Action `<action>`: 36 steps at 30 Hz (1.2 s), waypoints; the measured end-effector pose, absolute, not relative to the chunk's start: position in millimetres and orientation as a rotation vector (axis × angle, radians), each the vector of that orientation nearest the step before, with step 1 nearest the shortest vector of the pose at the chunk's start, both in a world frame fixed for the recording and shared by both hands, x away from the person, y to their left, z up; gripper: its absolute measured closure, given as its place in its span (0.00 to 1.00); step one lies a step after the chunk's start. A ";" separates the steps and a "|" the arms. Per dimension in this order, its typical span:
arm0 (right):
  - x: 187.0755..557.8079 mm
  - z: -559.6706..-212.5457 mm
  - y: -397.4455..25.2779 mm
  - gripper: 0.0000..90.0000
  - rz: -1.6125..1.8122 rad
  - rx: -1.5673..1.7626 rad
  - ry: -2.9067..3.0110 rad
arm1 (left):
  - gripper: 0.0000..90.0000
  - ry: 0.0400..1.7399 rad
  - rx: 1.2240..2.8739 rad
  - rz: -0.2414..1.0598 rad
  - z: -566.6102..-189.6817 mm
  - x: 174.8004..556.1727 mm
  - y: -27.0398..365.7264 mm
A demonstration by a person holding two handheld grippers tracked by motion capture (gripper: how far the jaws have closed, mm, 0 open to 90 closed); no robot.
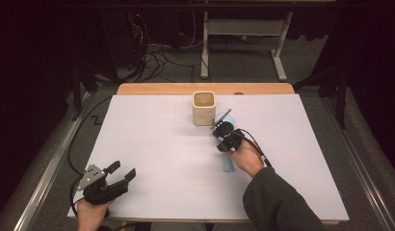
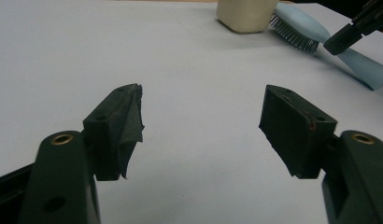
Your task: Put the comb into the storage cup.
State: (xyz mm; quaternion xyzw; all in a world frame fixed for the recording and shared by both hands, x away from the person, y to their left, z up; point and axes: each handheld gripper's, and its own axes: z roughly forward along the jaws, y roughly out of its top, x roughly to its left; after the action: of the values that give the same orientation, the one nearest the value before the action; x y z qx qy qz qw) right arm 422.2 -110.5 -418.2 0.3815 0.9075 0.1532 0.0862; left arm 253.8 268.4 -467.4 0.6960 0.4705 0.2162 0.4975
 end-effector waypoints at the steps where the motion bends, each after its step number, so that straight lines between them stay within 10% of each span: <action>1: 422.2 -418.0 -111.1 1.00 0.453 1.141 2.703 | 0.34 1.139 1.685 0.523 -467.4 253.8 268.4; 36: 423.5 -412.9 -122.3 1.00 0.377 1.098 2.672 | 0.34 1.133 1.685 0.533 -466.7 252.5 268.2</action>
State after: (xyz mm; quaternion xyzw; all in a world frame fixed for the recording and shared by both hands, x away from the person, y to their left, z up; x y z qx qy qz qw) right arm 423.5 -122.3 -412.9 0.3745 0.9112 0.1285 0.1137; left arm 252.5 268.2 -466.7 0.6961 0.4680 0.2201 0.4980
